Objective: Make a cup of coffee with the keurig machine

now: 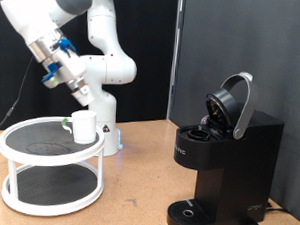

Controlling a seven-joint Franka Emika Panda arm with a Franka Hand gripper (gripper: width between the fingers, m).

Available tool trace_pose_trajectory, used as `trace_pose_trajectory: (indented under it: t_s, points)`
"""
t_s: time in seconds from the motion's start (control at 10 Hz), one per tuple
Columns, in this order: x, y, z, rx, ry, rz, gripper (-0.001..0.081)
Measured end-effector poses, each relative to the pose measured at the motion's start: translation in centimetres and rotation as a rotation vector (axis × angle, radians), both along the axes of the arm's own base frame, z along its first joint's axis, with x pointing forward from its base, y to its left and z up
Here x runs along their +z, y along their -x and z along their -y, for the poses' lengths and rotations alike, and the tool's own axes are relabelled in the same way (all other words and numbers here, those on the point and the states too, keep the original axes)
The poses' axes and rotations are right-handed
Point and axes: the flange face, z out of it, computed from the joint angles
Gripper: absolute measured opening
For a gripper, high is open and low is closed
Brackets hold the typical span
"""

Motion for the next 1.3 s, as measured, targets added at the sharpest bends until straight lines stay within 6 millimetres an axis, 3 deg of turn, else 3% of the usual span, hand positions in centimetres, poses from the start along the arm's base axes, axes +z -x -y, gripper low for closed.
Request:
trace_pose_trajectory:
  t_s: [0.2, 0.4, 1.1, 1.3]
  points:
    - [0.2, -0.4, -0.6, -0.011, 0.004, -0.017, 0.0395]
    - [0.3, -0.6, -1.6, -0.004, -0.104, -0.007, 0.0395]
    - [3.1, -6.8, -8.9, -0.008, -0.251, -0.063, 0.0395]
    - [3.1, -7.4, -9.3, -0.017, -0.242, -0.066, 0.0395]
